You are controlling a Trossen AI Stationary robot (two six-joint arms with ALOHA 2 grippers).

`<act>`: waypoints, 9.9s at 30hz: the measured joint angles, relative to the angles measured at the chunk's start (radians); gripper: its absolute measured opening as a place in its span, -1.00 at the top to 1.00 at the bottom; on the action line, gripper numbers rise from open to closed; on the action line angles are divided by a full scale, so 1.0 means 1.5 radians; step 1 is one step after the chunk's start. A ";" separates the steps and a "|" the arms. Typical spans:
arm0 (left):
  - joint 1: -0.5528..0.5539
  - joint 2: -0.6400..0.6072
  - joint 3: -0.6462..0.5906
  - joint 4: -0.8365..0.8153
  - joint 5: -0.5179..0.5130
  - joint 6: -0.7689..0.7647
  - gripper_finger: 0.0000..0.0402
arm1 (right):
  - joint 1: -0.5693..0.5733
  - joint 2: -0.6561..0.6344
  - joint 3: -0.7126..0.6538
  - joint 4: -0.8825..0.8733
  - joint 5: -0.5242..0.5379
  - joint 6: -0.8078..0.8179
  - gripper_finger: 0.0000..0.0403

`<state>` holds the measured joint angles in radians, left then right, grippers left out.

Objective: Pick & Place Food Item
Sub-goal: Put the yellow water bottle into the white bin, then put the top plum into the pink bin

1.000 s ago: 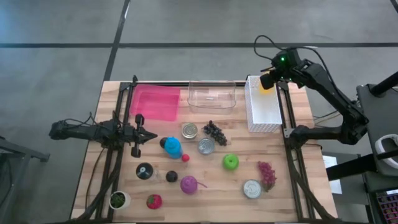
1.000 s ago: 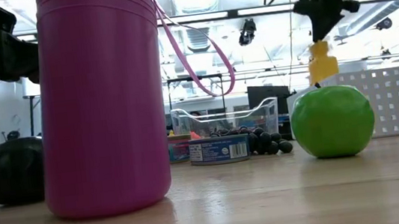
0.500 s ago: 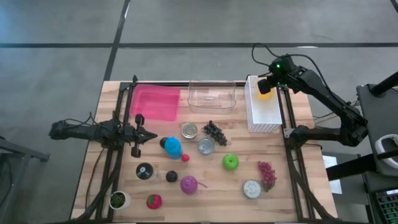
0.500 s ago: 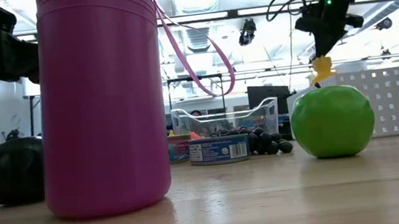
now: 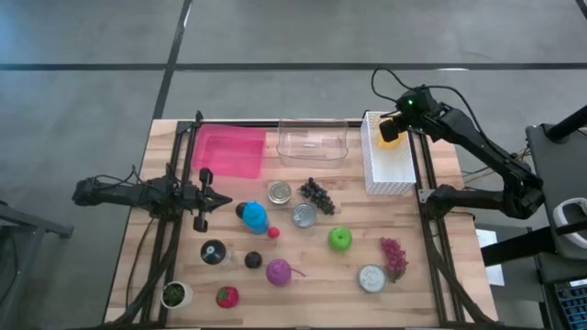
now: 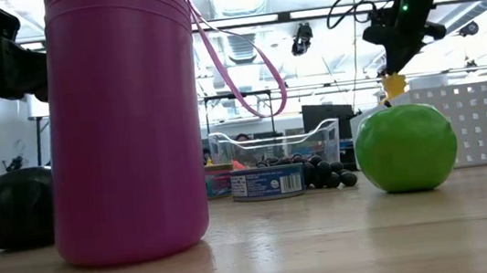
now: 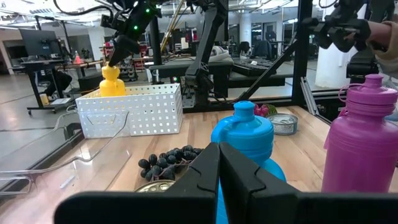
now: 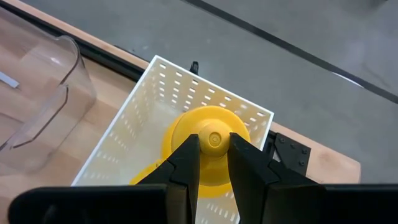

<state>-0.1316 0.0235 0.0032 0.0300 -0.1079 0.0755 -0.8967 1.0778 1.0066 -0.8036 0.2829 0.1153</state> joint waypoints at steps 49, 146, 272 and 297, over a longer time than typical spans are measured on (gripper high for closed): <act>0.000 0.000 0.000 0.000 0.000 0.001 0.92 | 0.000 0.020 -0.006 -0.001 -0.004 0.026 -0.02; 0.000 0.000 0.000 0.000 0.000 0.000 0.92 | 0.237 -0.413 -0.162 -0.019 -0.504 -0.149 0.89; -0.030 0.717 0.812 -0.722 -0.011 -0.161 0.92 | 0.237 -0.411 -0.163 -0.019 -0.502 -0.147 0.89; -0.029 0.717 0.665 -0.797 -0.033 -0.280 0.92 | 0.237 -0.411 -0.163 -0.019 -0.502 -0.147 0.89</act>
<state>-0.1753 1.0996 1.0014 -1.1649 -0.1574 -0.3448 -0.5415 0.4606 0.7628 -0.8318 -0.4706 -0.1051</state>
